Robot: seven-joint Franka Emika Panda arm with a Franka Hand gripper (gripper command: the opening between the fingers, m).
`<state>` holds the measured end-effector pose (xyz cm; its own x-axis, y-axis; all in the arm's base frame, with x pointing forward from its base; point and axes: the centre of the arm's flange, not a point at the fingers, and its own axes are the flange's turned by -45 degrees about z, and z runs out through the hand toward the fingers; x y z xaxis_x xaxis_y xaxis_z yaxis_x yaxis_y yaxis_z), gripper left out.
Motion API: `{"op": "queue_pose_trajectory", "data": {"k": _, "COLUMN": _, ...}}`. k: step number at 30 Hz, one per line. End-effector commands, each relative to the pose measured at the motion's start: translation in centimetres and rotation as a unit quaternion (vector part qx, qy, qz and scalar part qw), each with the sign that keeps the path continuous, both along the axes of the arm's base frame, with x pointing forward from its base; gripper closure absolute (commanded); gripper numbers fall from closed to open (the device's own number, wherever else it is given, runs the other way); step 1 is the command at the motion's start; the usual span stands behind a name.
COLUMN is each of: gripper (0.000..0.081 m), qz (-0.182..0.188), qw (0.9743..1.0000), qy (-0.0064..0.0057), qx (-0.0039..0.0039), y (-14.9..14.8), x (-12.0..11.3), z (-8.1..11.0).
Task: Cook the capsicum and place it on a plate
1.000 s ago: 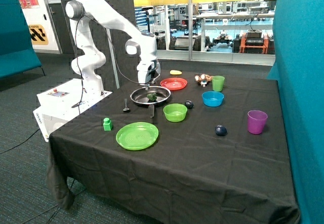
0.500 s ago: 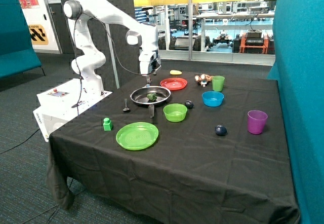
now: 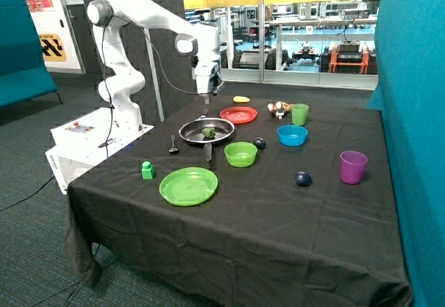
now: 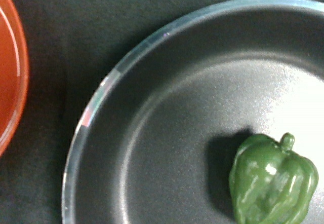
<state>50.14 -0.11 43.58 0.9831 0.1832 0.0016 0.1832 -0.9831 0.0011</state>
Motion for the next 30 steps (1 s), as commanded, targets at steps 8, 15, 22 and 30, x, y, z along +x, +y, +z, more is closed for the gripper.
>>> {"op": "queue_pose_trajectory", "data": {"k": 8, "gripper": 0.0011, "qz": -0.020, "qw": 0.9998, "qy": 0.0009, "qx": 0.00039, "y": -0.1, "x": 3.1, "z": 1.7}}
{"op": "queue_pose_trajectory", "data": {"k": 15, "gripper": 0.0009, "qz": -0.048, "qw": 0.9989, "qy": 0.0009, "qx": 0.00042, "y": -1.5, "x": 4.1, "z": 2.1}}
{"op": "queue_pose_trajectory", "data": {"k": 22, "gripper": 0.0011, "qz": -0.065, "qw": 0.9979, "qy": 0.0009, "qx": 0.00043, "y": -3.2, "x": 4.4, "z": 2.2}}
{"op": "queue_pose_trajectory", "data": {"k": 30, "gripper": 0.0014, "qz": -0.078, "qw": 0.9969, "qy": 0.0009, "qx": 0.00044, "y": -4.8, "x": 3.7, "z": 2.0}}
